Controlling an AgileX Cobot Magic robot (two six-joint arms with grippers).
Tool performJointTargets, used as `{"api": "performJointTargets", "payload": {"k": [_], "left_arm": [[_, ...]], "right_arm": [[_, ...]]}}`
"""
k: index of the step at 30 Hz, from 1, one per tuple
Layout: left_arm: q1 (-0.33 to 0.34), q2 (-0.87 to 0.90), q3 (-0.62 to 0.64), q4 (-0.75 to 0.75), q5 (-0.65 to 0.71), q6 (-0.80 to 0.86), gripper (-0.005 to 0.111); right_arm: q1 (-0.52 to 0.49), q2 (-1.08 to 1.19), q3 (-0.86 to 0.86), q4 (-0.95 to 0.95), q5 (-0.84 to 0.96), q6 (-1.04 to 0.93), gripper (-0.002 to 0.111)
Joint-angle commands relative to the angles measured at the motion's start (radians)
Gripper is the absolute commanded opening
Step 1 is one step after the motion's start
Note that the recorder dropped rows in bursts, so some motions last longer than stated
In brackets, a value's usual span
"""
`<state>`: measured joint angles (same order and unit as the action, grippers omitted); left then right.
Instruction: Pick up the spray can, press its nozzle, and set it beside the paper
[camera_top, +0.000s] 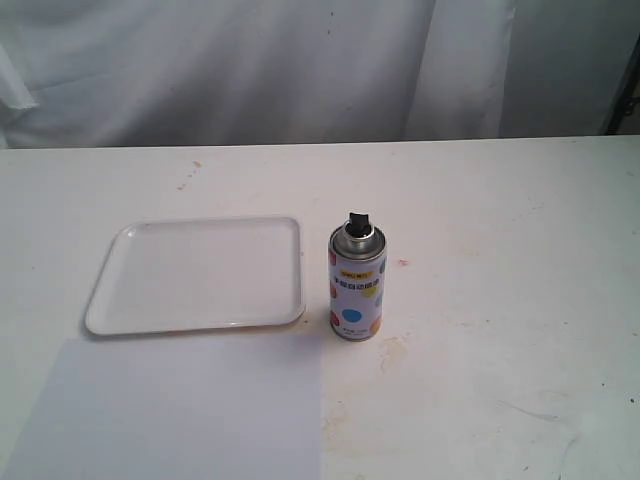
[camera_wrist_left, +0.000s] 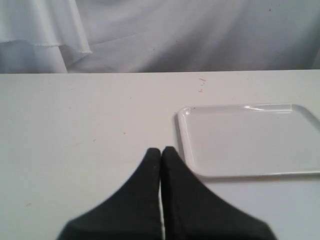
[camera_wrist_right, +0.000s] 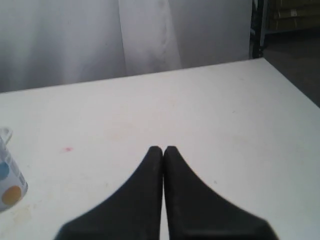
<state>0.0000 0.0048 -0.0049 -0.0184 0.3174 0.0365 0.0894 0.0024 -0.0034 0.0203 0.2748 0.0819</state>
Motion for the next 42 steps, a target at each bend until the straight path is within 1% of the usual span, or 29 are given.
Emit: {"api": "performJointTargets", "payload": {"k": [1,13,20,26,28,30,35,39,42], "left_arm": [[0.000,-0.005,0.005,0.000,-0.006,-0.004,0.000],[0.000,-0.005,0.005,0.000,-0.006,-0.002,0.000],[0.000,-0.005,0.005,0.000,-0.006,-0.006,0.000],[0.000,-0.005,0.005,0.000,-0.006,-0.006,0.000],[0.000,-0.005,0.005,0.000,-0.006,-0.006,0.000],[0.000,-0.005,0.005,0.000,-0.006,-0.002,0.000],[0.000,-0.005,0.005,0.000,-0.006,-0.002,0.000],[0.000,-0.005,0.005,0.000,-0.006,-0.002,0.000],[0.000,-0.005,0.005,0.000,-0.006,-0.002,0.000]], "right_arm": [[-0.007,-0.002,0.003,0.025,-0.170,0.001,0.000],[-0.007,-0.002,0.003,0.021,-0.343,-0.005,0.000],[-0.007,-0.002,0.003,0.021,-0.512,-0.005,0.000],[-0.007,-0.002,0.003,0.021,-0.757,-0.007,0.000],[-0.007,-0.002,0.003,0.042,-0.802,-0.007,0.000],[-0.007,-0.002,0.003,0.061,-0.794,-0.010,0.000],[-0.007,0.024,-0.075,0.064,-0.795,-0.048,0.000],[-0.007,0.130,-0.173,0.064,-0.806,-0.058,0.000],[-0.007,0.239,-0.249,0.041,-0.868,-0.067,0.000]]}}
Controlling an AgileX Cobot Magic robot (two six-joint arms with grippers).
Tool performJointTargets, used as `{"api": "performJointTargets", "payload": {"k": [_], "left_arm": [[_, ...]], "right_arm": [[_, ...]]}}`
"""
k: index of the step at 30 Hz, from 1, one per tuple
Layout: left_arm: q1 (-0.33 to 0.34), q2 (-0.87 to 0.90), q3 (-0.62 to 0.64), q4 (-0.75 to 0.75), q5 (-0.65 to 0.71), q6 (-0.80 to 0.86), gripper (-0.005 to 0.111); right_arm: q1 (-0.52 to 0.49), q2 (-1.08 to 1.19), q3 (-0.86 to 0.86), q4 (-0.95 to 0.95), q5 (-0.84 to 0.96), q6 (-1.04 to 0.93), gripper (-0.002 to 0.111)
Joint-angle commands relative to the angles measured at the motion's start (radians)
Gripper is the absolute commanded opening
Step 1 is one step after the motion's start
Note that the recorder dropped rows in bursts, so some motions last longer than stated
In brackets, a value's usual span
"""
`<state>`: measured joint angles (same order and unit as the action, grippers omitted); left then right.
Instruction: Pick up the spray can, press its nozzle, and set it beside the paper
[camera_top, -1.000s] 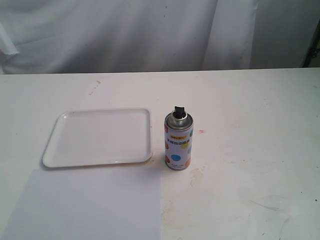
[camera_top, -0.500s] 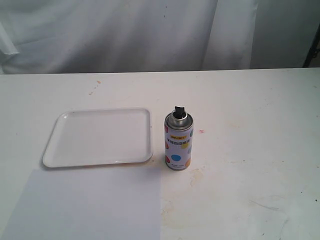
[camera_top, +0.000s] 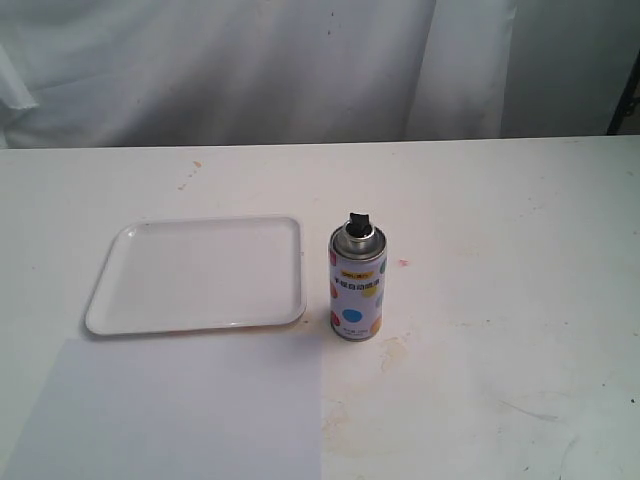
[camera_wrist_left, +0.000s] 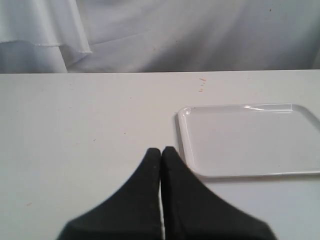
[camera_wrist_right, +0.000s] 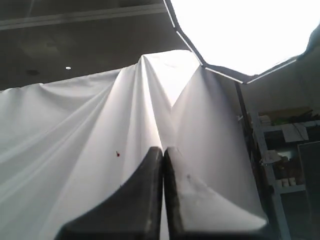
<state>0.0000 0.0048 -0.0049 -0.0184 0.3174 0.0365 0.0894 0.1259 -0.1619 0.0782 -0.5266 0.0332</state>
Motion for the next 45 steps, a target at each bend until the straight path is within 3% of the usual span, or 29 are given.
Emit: {"api": "performJointTargets", "payload": {"k": [1,11,15,22,33,45], "left_arm": [[0.000,-0.005,0.005,0.000,-0.006,-0.005,0.000],[0.000,-0.005,0.005,0.000,-0.006,-0.005,0.000],[0.000,-0.005,0.005,0.000,-0.006,-0.005,0.000],[0.000,-0.005,0.005,0.000,-0.006,-0.007,0.000],[0.000,-0.005,0.005,0.000,-0.006,-0.004,0.000],[0.000,-0.005,0.005,0.000,-0.006,-0.006,0.000]], "right_arm": [[-0.007,0.158,-0.118,-0.029,-0.095,-0.018,0.000],[-0.007,0.773,-0.450,-0.360,-0.341,0.193,0.000],[-0.007,0.942,-0.466,-0.405,-0.384,0.314,0.000],[-0.007,1.201,-0.464,-0.715,-0.384,0.374,0.000],[-0.007,1.421,-0.412,-0.737,-0.382,0.364,0.000],[-0.007,1.559,-0.374,-1.036,-0.384,0.359,0.000]]}}
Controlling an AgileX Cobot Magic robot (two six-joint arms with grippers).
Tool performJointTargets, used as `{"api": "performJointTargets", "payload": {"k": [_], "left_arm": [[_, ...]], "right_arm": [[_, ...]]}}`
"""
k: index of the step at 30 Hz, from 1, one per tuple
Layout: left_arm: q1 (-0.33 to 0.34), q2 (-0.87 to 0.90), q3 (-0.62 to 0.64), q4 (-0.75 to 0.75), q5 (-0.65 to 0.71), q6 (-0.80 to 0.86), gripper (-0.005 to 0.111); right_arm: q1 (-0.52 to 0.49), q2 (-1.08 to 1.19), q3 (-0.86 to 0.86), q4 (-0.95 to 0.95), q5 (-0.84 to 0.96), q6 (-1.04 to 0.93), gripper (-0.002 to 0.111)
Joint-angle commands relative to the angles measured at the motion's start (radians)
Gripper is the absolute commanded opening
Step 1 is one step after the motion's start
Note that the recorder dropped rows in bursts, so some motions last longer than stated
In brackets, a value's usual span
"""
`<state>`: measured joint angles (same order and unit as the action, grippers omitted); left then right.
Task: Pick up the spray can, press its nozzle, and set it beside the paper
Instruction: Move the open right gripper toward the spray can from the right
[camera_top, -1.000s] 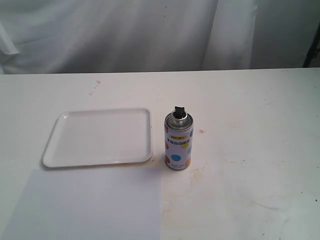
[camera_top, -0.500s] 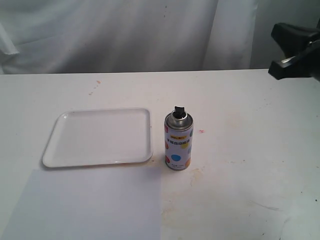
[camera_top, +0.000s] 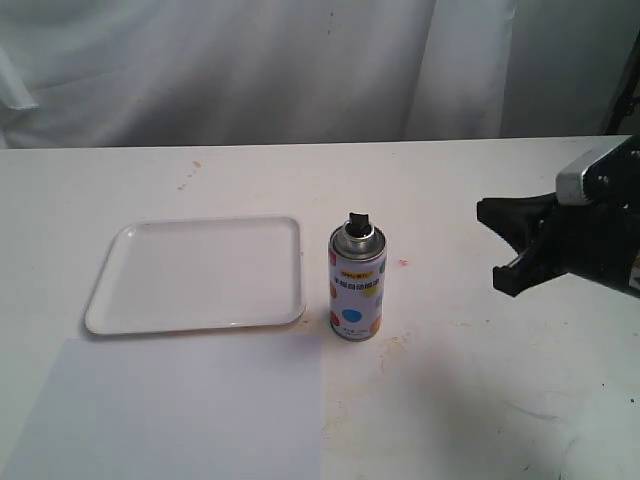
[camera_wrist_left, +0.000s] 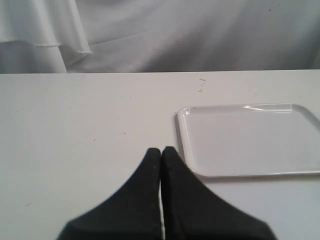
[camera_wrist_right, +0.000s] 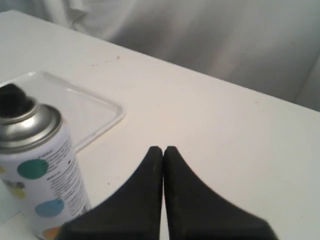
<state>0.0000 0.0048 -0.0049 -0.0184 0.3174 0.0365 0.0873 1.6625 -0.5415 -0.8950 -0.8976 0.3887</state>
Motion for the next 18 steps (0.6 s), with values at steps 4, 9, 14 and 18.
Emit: {"api": "performJointTargets", "payload": {"k": [4,9,14,18], "left_arm": [[0.000,-0.005,0.005,0.000,-0.006,-0.006,0.000],[0.000,-0.005,0.005,0.000,-0.006,-0.002,0.000],[0.000,-0.005,0.005,0.000,-0.006,-0.002,0.000],[0.000,-0.005,0.005,0.000,-0.006,-0.004,0.000]], "right_arm": [[-0.005,0.100,0.005,-0.105,0.008,-0.033,0.000],[-0.005,0.206,0.005,-0.236,-0.104,-0.089,0.000],[-0.005,0.228,0.005,-0.217,-0.179,-0.062,0.000],[-0.005,0.228,-0.015,-0.214,-0.175,0.055,0.016]]}}
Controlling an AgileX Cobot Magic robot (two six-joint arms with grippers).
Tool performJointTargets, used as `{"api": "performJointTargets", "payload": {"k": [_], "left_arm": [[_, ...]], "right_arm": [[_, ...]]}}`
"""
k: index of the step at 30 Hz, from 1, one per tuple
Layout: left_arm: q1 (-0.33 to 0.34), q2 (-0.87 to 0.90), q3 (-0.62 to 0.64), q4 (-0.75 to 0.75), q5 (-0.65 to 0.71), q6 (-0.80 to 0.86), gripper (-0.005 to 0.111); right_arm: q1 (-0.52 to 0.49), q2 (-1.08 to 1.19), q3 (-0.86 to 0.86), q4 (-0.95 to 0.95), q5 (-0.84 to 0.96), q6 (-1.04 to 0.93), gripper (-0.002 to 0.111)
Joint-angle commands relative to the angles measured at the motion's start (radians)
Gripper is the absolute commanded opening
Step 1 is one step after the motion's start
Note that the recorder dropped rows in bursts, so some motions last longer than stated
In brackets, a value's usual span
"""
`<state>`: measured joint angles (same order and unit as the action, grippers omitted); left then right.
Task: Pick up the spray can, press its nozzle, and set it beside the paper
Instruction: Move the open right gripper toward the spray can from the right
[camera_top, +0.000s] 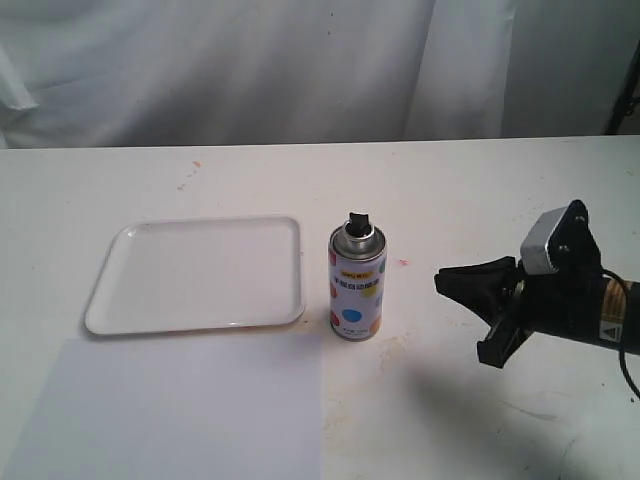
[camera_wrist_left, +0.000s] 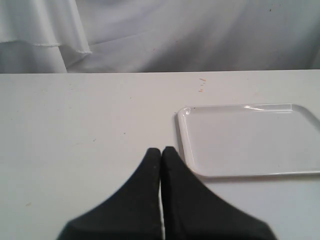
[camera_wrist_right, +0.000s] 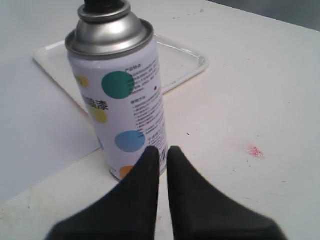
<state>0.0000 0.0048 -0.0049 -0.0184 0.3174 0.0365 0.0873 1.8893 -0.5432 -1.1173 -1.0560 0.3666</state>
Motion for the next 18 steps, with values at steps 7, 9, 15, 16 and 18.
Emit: {"api": "performJointTargets", "payload": {"k": [7,9,15,16,18], "left_arm": [[0.000,-0.005,0.005,0.000,-0.006,-0.004,0.000],[0.000,-0.005,0.005,0.000,-0.006,-0.004,0.000],[0.000,-0.005,0.005,0.000,-0.006,-0.002,0.000],[0.000,-0.005,0.005,0.000,-0.006,-0.002,0.000],[0.000,-0.005,0.005,0.000,-0.006,-0.002,0.000]], "right_arm": [[-0.005,0.001,-0.035,0.000,-0.012,0.227,0.075],[-0.005,0.001,-0.035,0.008,-0.005,0.232,0.080],[0.056,0.001,-0.037,0.009,-0.003,0.222,0.081],[0.080,0.006,-0.042,0.009,-0.003,0.205,0.081],[0.128,0.018,-0.055,0.009,0.032,0.191,0.081]]}}
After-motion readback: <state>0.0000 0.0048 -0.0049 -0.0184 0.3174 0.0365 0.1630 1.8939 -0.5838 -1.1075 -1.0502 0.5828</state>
